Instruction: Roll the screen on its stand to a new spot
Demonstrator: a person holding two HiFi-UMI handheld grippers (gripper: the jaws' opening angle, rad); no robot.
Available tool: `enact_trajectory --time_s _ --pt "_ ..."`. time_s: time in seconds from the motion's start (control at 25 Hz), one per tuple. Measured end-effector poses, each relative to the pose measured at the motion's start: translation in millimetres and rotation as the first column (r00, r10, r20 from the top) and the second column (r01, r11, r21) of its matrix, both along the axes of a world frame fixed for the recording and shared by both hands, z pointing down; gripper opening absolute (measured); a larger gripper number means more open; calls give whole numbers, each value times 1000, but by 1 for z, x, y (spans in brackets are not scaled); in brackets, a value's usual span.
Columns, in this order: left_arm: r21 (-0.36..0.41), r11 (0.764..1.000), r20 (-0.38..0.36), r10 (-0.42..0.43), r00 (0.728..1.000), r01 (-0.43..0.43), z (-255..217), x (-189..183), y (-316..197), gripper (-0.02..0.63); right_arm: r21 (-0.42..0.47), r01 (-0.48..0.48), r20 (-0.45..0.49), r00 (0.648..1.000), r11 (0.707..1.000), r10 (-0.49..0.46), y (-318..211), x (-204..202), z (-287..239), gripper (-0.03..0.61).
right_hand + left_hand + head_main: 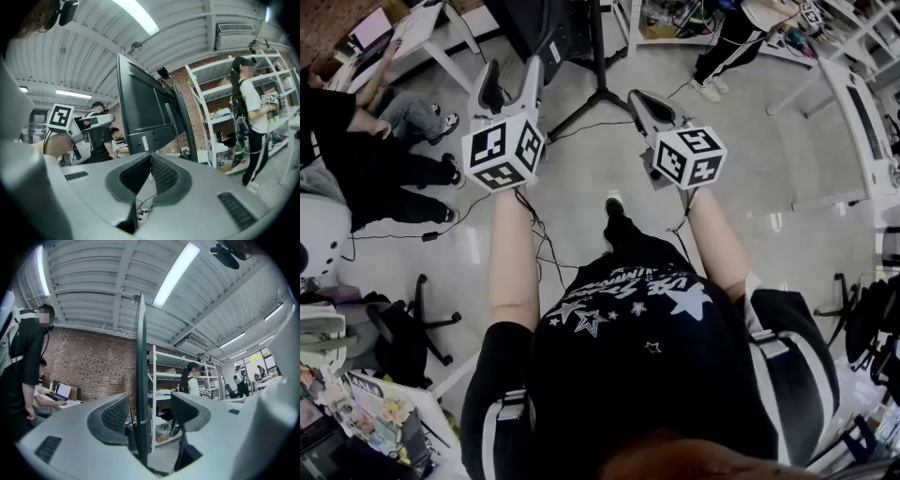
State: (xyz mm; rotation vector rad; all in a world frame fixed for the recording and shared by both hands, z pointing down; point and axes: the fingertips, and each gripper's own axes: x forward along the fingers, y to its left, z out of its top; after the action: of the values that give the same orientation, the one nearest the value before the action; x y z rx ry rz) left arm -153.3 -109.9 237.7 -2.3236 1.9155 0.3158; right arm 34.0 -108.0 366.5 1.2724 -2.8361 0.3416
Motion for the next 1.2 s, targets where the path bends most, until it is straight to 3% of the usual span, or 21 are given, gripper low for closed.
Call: enact_trajectory --time_s 0.24,0.52,1.08,1.2 --pt "-71 997 -87 35 996 -41 45 10 27 278 -34 -7 -18 1000 999 6 24 17 18 8" --pt "-55 998 -56 19 998 -23 42 31 65 278 -17 19 18 1000 1000 -19 38 28 9 8" --pt "-91 993 -62 66 996 -72 56 140 140 273 -5 71 45 996 997 -71 93 114 3 8" --pt "-104 992 -69 63 996 -70 59 162 157 228 2 81 49 996 997 -81 108 135 2 8"
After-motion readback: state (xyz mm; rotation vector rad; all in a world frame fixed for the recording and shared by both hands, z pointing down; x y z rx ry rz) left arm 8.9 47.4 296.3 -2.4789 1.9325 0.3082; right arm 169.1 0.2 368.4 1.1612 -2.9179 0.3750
